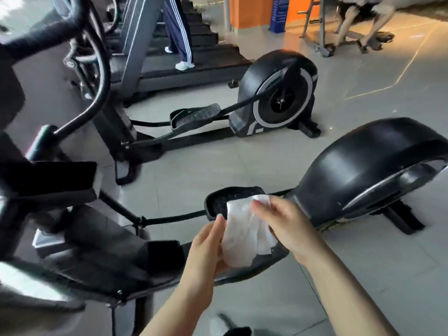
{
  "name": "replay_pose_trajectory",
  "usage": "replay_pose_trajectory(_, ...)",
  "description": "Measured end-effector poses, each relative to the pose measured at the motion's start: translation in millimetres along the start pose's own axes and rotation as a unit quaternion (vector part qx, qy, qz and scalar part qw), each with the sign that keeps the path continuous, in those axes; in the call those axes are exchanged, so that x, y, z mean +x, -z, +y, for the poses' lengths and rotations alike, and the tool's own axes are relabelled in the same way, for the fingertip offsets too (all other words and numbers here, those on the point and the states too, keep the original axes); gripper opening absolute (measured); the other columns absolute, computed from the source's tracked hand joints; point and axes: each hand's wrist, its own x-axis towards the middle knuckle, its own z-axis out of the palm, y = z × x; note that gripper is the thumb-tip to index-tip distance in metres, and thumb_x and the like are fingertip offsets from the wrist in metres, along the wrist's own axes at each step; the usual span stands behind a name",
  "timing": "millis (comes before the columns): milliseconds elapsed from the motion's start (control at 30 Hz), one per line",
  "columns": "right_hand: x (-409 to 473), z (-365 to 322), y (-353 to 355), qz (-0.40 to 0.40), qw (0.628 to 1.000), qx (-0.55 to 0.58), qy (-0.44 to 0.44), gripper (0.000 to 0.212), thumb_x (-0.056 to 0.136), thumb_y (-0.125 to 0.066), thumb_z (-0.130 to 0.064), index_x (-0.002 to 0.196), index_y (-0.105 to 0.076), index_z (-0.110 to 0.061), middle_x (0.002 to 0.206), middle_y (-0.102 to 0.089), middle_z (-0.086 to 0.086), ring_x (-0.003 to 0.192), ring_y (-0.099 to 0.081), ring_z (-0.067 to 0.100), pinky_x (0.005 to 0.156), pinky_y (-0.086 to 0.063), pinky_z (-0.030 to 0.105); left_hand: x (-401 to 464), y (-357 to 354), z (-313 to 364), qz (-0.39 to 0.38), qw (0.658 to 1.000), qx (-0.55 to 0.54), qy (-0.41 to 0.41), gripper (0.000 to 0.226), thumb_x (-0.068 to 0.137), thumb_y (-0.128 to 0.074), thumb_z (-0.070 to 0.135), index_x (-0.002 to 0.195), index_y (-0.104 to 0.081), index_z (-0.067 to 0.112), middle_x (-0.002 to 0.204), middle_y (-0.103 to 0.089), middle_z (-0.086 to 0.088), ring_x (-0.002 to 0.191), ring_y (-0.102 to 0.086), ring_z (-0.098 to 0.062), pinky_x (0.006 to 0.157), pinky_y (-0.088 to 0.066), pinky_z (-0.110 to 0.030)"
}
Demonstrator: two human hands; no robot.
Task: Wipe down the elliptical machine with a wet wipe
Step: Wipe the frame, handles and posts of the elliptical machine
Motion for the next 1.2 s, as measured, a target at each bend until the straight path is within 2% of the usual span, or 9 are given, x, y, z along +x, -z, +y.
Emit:
replay_pose_trajectory(133, 31, -11, -9, -0.048, 0.999, 0.023, -0.005, 0.046, 0.099, -0.049, -0.033, 0.063, -0.039, -0.007, 0.053, -0.036, -0.006, 0.052, -0.037, 0.007, 0.057, -0.033, 0.021, 26, 11, 11, 0.107, 0.992, -0.03, -0.064, 0.012, 0.09, -0.065, 0.038, 0.09, -0.067, 0.025, 0.102, -0.07, -0.009, 0.091, -0.066, -0.029, 0.082, -0.053, -0.047)
replay_pose_trajectory(267, 60, -23, -21, -0.079, 0.992, -0.023, 0.091, 0.044, 0.095, -0.05, -0.038, 0.079, -0.06, 0.002, 0.063, -0.054, 0.008, 0.061, -0.049, 0.018, 0.065, -0.041, 0.03, 43, 12, 31, 0.165, 0.977, -0.002, -0.133, 0.046, 0.071, -0.067, 0.062, 0.09, -0.07, 0.021, 0.095, -0.069, 0.005, 0.086, -0.062, -0.002, 0.078, -0.047, -0.023)
replay_pose_trajectory(367, 68, -27, -39, -0.132, 0.981, -0.026, 0.142, 0.024, 0.098, -0.052, -0.022, 0.098, -0.075, -0.015, 0.065, -0.066, -0.017, 0.064, -0.059, 0.001, 0.06, -0.041, 0.014, 49, 17, 36, 0.176, 0.975, -0.029, -0.132, 0.059, 0.07, -0.067, 0.072, 0.089, -0.072, 0.017, 0.092, -0.07, 0.007, 0.088, -0.066, -0.003, 0.085, -0.051, -0.029)
replay_pose_trajectory(467, 75, -27, -57, -0.218, 0.963, -0.003, 0.158, 0.023, 0.099, -0.053, -0.017, 0.108, -0.073, -0.024, 0.084, -0.068, -0.03, 0.082, -0.063, -0.008, 0.075, -0.043, 0.008, 50, 17, 36, 0.226, 0.956, -0.122, -0.143, 0.045, 0.082, -0.066, 0.043, 0.095, -0.069, 0.001, 0.088, -0.075, -0.006, 0.088, -0.072, -0.016, 0.086, -0.057, -0.033)
replay_pose_trajectory(533, 84, -25, -64, -0.262, 0.955, 0.055, 0.132, 0.023, 0.097, -0.054, -0.02, 0.106, -0.074, -0.026, 0.101, -0.073, -0.017, 0.097, -0.067, 0.008, 0.083, -0.05, 0.017, 49, 16, 35, 0.298, 0.928, -0.143, -0.17, 0.03, 0.088, -0.065, 0.027, 0.094, -0.069, -0.002, 0.085, -0.074, -0.01, 0.086, -0.072, -0.021, 0.083, -0.058, -0.031)
replay_pose_trajectory(633, 103, -22, -65, -0.314, 0.939, 0.069, 0.124, 0.025, 0.098, -0.052, -0.023, 0.098, -0.077, -0.026, 0.092, -0.076, 0.002, 0.095, -0.066, 0.033, 0.086, -0.053, 0.038, 47, 7, 31, 0.384, 0.885, -0.18, -0.192, 0.028, 0.078, -0.071, 0.028, 0.087, -0.07, 0.001, 0.083, -0.074, -0.013, 0.081, -0.072, -0.024, 0.077, -0.058, -0.031)
replay_pose_trajectory(867, 144, -26, -35, -0.44, 0.87, 0.031, 0.221, 0.034, 0.092, -0.046, -0.033, 0.075, -0.069, -0.013, 0.065, -0.066, 0.006, 0.062, -0.06, 0.02, 0.059, -0.049, 0.03, 48, -55, 24, 0.511, 0.792, -0.282, -0.179, 0.019, 0.066, -0.072, 0.033, 0.054, -0.068, 0.02, 0.08, -0.068, -0.014, 0.078, -0.07, -0.019, 0.068, -0.057, -0.023)
replay_pose_trajectory(1033, 154, -37, -17, -0.574, 0.806, 0.014, 0.141, 0.028, 0.081, -0.056, -0.028, 0.067, -0.07, -0.008, 0.07, -0.067, 0.02, 0.079, -0.064, 0.041, 0.08, -0.052, 0.056, 30, -91, 26, 0.536, 0.753, -0.322, -0.203, 0.017, 0.072, -0.067, 0.026, 0.057, -0.067, 0.018, 0.075, -0.07, -0.01, 0.073, -0.07, -0.016, 0.066, -0.055, -0.022)
replay_pose_trajectory(1200, 156, -50, -10, -0.677, 0.731, 0.03, 0.076, 0.009, 0.081, -0.068, -0.003, 0.074, -0.073, 0.0, 0.077, -0.072, 0.019, 0.077, -0.07, 0.026, 0.081, -0.058, 0.036, 10, -112, 26, 0.564, 0.732, -0.32, -0.208, 0.017, 0.073, -0.068, 0.027, 0.075, -0.073, 0.011, 0.086, -0.072, -0.013, 0.083, -0.071, -0.021, 0.072, -0.057, -0.026)
